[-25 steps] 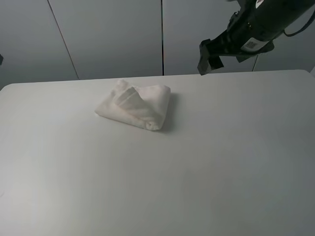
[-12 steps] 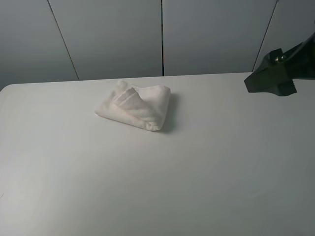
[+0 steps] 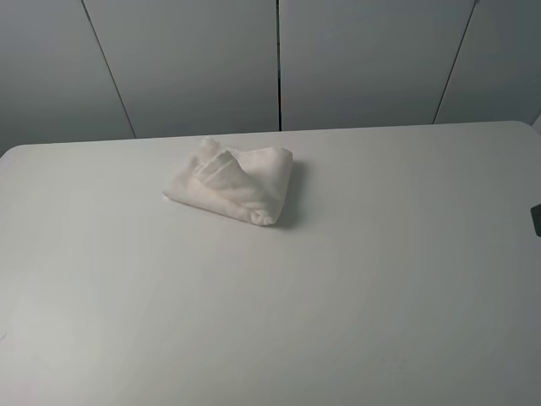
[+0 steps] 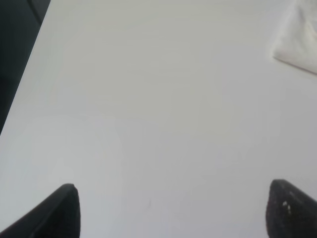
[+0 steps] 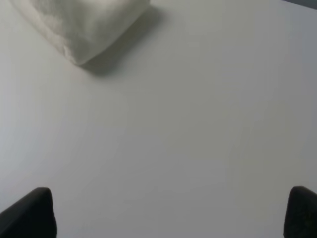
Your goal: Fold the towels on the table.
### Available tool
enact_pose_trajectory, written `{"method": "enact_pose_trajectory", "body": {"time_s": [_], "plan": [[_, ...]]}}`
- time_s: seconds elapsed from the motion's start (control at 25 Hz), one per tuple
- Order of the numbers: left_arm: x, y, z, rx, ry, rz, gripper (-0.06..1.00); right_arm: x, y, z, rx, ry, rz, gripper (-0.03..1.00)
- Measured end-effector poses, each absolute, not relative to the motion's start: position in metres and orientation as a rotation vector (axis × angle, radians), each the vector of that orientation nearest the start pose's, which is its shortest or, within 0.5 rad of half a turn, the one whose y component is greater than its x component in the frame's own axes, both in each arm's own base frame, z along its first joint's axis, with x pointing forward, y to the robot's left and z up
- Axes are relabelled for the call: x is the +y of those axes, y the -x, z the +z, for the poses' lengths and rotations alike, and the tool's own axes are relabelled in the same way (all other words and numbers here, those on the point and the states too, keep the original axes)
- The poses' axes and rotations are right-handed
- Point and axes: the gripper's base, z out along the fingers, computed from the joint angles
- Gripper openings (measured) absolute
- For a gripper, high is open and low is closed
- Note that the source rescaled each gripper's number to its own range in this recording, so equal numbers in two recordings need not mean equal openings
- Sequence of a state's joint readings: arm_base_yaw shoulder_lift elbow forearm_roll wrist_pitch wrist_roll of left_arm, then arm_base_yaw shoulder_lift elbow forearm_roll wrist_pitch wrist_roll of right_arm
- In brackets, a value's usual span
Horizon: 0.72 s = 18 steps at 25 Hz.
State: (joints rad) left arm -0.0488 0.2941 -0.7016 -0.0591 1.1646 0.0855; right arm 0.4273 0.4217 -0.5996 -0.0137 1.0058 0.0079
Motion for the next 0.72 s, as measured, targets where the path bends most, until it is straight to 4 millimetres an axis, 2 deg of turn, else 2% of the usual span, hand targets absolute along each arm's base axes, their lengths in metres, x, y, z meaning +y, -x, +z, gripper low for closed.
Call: {"method": "enact_pose_trajectory", "body": {"time_s": [0.2,0.4,0.52,0.72], "plan": [[-0.005,0.005,0.315,2.165,-0.137,-0.060,0.96,0.010,-0.025,0.287,2.239,0.477,0.213,1.00],[-0.005,0.016,0.284,2.143,-0.111,-0.081,0.96,0.001,-0.003,0.281,2.126,0.452,0.241,1.00],[-0.005,0.015,0.284,2.096,-0.100,-0.085,0.96,-0.003,0.006,0.279,2.062,0.438,0.253,1.00],[-0.005,0.009,0.279,2.064,-0.110,-0.076,0.96,-0.005,0.006,0.278,2.023,0.474,0.207,1.00]]}}
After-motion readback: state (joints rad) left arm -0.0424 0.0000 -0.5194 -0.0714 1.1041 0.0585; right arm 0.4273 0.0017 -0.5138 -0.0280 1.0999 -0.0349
